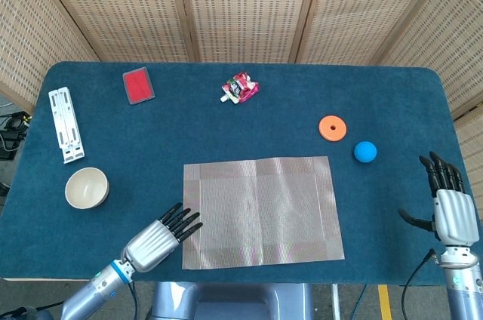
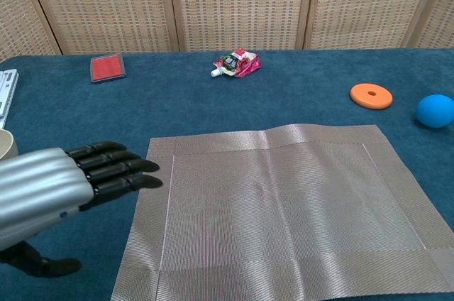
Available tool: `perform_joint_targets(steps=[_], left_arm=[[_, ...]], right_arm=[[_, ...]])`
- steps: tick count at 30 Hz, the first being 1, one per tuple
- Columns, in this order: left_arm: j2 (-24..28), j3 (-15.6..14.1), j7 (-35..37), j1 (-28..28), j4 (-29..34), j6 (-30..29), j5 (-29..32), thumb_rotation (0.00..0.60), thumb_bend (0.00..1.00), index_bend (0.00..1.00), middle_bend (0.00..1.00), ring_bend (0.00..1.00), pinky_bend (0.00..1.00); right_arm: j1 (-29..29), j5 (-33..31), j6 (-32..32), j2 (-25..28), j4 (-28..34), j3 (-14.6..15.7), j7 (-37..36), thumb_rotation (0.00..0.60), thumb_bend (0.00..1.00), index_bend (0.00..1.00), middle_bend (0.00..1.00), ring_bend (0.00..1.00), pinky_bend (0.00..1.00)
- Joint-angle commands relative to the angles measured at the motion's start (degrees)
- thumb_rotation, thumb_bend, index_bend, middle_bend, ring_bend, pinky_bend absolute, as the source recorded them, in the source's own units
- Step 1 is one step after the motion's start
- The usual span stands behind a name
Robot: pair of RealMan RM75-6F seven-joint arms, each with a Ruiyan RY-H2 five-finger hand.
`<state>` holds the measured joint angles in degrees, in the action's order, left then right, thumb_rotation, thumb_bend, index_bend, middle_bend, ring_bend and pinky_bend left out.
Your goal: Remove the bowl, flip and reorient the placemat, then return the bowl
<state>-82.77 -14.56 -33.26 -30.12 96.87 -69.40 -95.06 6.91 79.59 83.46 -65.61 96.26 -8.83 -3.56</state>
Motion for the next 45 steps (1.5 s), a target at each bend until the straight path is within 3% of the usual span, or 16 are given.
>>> perform_joint_targets(steps=[1,3,9,16,23,33,45], left_arm=[[4.32,-1.11,2.49,3.50,0.90,-5.31,-1.64,0.600,0.20,0.04,0.00,0.00,0.00],[7.24,-1.19,5.35,5.66,0.34,-8.97,-1.48,0.600,0.20,0.05,0.00,0.00,0.00],[10.47,-0.61,10.93,8.55,-2.59,-12.62,-0.17,0.600,0.20,0.10,0.00,0.00,0.00],[11.51,2.25,21.98,13.29,-13.76,-15.51,5.50,0.600,0.20,0.32,0.00,0.00,0.00],[8.90,5.04,28.14,14.94,-22.98,-13.00,9.45,0.600,0.21,0.38,0.00,0.00,0.00],[2.93,8.80,34.16,14.15,-35.72,-4.73,13.31,0.600,0.23,0.44,0.00,0.00,0.00],[-1.22,10.39,34.08,12.77,-40.03,-1.75,11.94,0.600,0.27,0.51,0.00,0.00,0.00]], right_arm=[[-0.41,1.01,0.65,0.21,0.78,0.61,0.33,0.600,0.21,0.10,0.00,0.00,0.00],[-0.76,2.08,1.24,0.48,1.56,1.15,0.46,0.600,0.21,0.10,0.00,0.00,0.00],[-1.21,3.47,2.06,0.76,2.53,1.83,0.89,0.600,0.21,0.10,0.00,0.00,0.00],[-1.43,4.83,1.78,1.04,3.57,3.00,1.41,0.600,0.21,0.10,0.00,0.00,0.00],[-1.47,5.07,1.68,1.05,3.86,3.26,1.99,0.600,0.21,0.10,0.00,0.00,0.00],[-1.42,4.83,1.55,0.75,3.72,3.23,2.83,0.600,0.21,0.10,0.00,0.00,0.00],[-1.41,5.18,1.44,0.47,3.82,3.53,3.49,0.600,0.21,0.10,0.00,0.00,0.00]])
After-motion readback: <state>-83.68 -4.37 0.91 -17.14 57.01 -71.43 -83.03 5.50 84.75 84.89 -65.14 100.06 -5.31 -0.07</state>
